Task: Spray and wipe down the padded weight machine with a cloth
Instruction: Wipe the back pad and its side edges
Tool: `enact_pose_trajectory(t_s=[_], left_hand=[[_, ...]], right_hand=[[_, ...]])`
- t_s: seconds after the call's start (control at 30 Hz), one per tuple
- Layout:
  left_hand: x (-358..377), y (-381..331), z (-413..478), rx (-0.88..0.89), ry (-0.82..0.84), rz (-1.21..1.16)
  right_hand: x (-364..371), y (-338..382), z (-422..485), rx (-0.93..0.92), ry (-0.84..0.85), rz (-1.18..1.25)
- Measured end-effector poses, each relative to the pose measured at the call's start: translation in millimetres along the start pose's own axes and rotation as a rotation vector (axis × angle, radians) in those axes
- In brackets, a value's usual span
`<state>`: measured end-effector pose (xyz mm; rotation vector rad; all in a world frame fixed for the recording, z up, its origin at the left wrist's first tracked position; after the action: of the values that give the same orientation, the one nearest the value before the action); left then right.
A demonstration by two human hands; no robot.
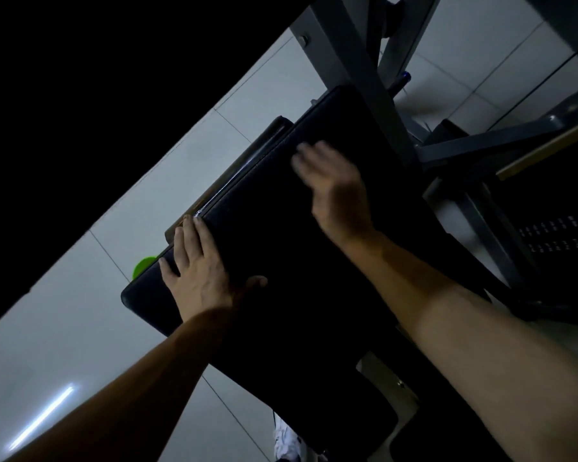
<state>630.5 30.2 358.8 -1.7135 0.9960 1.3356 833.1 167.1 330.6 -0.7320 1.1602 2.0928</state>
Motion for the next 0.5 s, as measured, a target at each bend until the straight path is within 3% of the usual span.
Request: enact_pose_trajectory(t_s=[0.07,0.13,0.33,0.43,0.5], left_hand=[[0.6,1.1,-0.7,0.012,-0.002,-0.011],[0.8,1.0,-1.9,0.018,0.002,-0.003],[-0.6,2.2,-7.5,0.048,0.054,0.047],[3.9,2.5,-23.2,0.085,0.137,0.046],[8.0,-2.2,-33.4,0.115,0.205,0.061]], right_hand=[[-7.4,-18.1,0.8,0.303,-0.030,-0.028],[-2.7,0.0,-9.8,0.340,-0.025,-0.017],[12.6,106.3,-103.2,-0.170,0.260,0.129],[1.2,93.7,-106.6,-0.392,0.343,0.078],[-3.5,56.9,-85.2,-0.341,0.297,0.017]])
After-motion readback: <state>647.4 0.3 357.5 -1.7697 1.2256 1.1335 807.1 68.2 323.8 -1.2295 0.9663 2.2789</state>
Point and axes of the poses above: each hand's wrist, its own z-axis towards the middle knuckle, its own x-axis out of the palm, y = z × x, the point moved 3 cm from there along z, towards the middle knuckle, and after that the axes turned 9 degrees about -y, right-handed, at the moved point
